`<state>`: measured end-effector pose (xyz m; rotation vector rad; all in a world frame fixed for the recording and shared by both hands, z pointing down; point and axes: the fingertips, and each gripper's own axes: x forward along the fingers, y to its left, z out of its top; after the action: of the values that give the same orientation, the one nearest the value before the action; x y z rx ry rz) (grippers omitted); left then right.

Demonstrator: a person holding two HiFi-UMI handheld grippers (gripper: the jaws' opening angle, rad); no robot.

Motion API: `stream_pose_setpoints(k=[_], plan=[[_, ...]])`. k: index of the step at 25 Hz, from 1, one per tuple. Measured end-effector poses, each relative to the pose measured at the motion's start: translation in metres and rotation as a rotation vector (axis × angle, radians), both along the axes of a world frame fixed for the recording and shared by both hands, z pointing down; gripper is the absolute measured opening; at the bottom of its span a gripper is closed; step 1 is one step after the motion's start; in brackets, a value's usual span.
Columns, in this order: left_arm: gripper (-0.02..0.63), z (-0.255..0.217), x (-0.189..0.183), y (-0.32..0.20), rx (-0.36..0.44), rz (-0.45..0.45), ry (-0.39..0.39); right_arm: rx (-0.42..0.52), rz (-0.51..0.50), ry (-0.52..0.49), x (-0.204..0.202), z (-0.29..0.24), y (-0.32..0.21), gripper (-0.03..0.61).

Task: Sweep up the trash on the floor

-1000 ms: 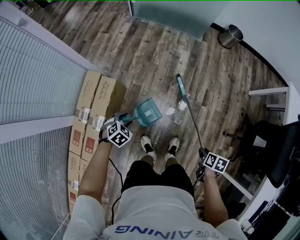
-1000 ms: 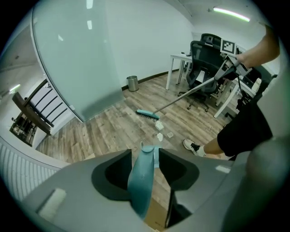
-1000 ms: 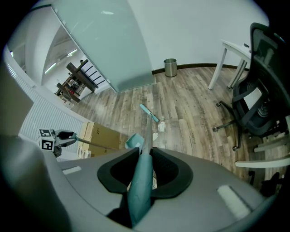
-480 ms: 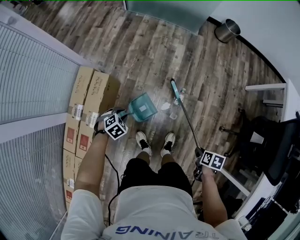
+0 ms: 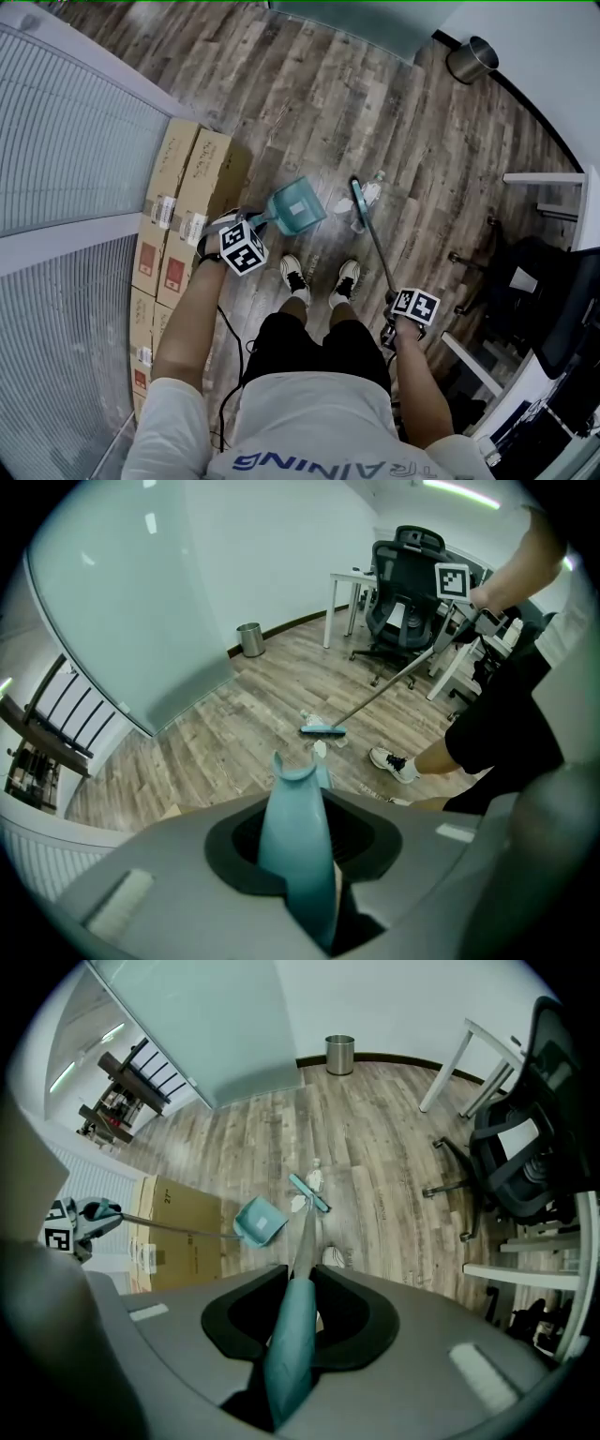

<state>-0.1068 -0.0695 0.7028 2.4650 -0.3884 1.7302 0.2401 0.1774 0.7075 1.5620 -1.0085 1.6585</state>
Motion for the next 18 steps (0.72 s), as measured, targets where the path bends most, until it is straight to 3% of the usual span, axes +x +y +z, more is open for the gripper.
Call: stream_pose_setpoints(k=[7, 13, 18], plan=[[0.097, -0.001, -0.004, 0.000, 0.000, -0.001, 0.011, -0.007, -0.028, -0.033, -0.048, 0.021, -0.032, 0.107], [0.097, -0.001, -0.003, -0.001, -0.001, 0.002, 0.014, 0.052, -0.033, -0.115, -0.081, 0.022, -0.053, 0.107], [0.097, -0.001, -0.004, -0.002, -0.004, 0.003, 0.015, 0.065, -0.136, -0.194, -0.115, 0.021, -0.067, 0.108]])
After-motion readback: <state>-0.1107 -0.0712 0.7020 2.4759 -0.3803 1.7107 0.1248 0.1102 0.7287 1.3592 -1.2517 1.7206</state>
